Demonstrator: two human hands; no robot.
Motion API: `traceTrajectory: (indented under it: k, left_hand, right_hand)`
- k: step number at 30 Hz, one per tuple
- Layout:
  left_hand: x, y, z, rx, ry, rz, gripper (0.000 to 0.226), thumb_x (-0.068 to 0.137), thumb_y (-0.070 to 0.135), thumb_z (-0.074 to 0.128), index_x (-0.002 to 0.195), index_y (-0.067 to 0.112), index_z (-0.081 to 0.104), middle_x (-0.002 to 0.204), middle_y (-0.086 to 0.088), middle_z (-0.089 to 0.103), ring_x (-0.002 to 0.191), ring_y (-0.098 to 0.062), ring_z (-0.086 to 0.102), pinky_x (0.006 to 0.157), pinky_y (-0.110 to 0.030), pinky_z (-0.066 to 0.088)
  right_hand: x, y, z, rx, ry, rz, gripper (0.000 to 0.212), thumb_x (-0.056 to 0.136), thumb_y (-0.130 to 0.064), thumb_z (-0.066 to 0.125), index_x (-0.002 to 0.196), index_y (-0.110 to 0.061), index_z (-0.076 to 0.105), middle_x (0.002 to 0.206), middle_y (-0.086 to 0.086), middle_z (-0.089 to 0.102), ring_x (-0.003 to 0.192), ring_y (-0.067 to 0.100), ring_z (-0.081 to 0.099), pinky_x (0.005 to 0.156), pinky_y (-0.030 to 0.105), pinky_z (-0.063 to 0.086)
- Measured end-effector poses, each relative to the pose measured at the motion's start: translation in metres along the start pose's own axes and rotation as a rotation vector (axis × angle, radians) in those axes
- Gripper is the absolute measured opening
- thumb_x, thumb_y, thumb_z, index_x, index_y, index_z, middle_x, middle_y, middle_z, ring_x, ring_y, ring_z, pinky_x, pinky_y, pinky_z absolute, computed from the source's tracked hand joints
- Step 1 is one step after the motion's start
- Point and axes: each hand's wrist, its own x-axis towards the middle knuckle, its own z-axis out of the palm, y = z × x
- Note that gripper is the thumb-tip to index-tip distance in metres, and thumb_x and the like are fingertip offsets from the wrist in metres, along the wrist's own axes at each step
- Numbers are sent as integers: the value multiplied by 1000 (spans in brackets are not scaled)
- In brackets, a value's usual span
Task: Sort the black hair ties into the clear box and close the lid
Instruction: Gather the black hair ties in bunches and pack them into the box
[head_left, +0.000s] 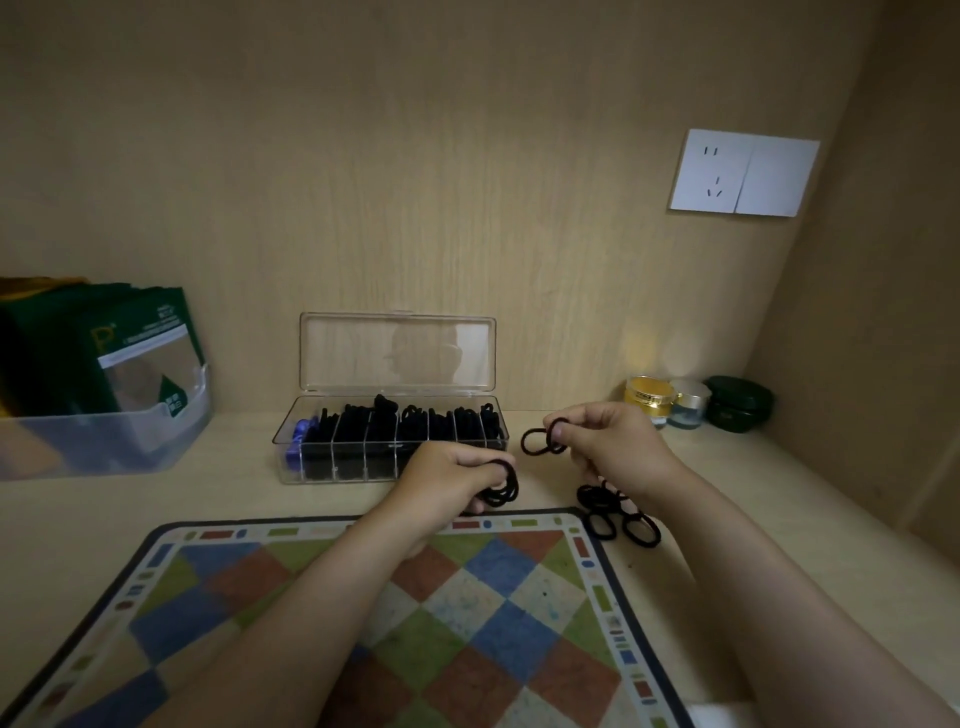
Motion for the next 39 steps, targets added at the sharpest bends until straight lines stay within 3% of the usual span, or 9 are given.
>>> traceTrajectory:
  k: [5, 14, 18, 24, 28, 30, 34, 37, 39]
  left_hand:
    - [2, -3, 10, 28, 18, -10, 16, 90, 18, 71, 104, 18, 79, 86, -3, 78, 53, -8, 54, 54, -21, 47]
    - [0, 8, 17, -343, -134, -194, 27, 99, 18, 55, 114, -1, 68, 92, -13, 69, 73, -16, 62, 59, -23, 52]
    - [-3, 2, 16, -75, -157, -72, 29, 95, 14, 64, 124, 14, 66, 109, -3, 72, 90, -13, 65, 80, -23, 58]
    - [-1, 5, 17, 27, -84, -23, 30, 97, 4, 58, 120, 19, 70, 104, -1, 74, 84, -9, 67, 80, -22, 58]
    - [2, 9, 23, 81, -56, -28, 29, 97, 8, 59, 118, 22, 73, 104, -1, 75, 78, -12, 68, 84, -32, 58]
    - [5, 15, 27, 116, -38, -28, 30, 97, 9, 56, 118, 21, 73, 106, -2, 74, 70, -12, 65, 79, -29, 58]
    - [6, 25, 38, 196, -60, -39, 31, 96, 11, 52, 110, 27, 74, 106, -3, 71, 59, -10, 59, 71, -24, 53]
    - [7, 22, 42, 282, -62, -13, 32, 96, 14, 52, 114, 32, 72, 112, -2, 69, 58, -7, 58, 60, -16, 48]
    - [6, 17, 42, 331, -47, 12, 34, 97, 15, 52, 119, 31, 70, 98, -2, 72, 52, -3, 56, 46, -12, 40]
  right_hand:
    - [-7, -4, 4, 118, -361, -5, 14, 94, -9, 63, 96, -6, 77, 53, 7, 52, 43, 15, 42, 44, 24, 38]
    - [-4, 5, 18, -182, -202, -76, 5, 88, -5, 69, 88, -10, 71, 64, 1, 64, 46, 13, 55, 41, 26, 48]
    - [-3, 6, 17, -270, -194, -131, 10, 84, -8, 73, 91, -14, 68, 72, 2, 64, 51, 11, 57, 43, 27, 50]
    - [-3, 0, 1, -105, -353, -14, 25, 82, -8, 79, 105, -6, 69, 78, 7, 70, 56, 14, 62, 44, 25, 50]
    - [-1, -2, -21, -107, -256, -6, 20, 86, -13, 76, 105, -11, 71, 84, 3, 75, 61, 13, 63, 45, 22, 46]
    - [3, 1, -35, -218, -146, -38, 10, 89, -14, 72, 99, -14, 73, 84, -4, 74, 66, 7, 63, 51, 20, 47]
    - [10, 12, -56, -622, -124, -23, 12, 90, -18, 71, 98, -26, 77, 98, -14, 71, 94, 3, 63, 87, 23, 51]
    - [8, 17, -53, -710, -249, 53, 22, 87, -22, 75, 106, -32, 76, 105, -11, 71, 94, 4, 64, 90, 26, 52]
    - [7, 18, -48, -741, -307, 75, 26, 85, -21, 75, 108, -33, 76, 99, -13, 71, 87, 4, 64, 82, 24, 53]
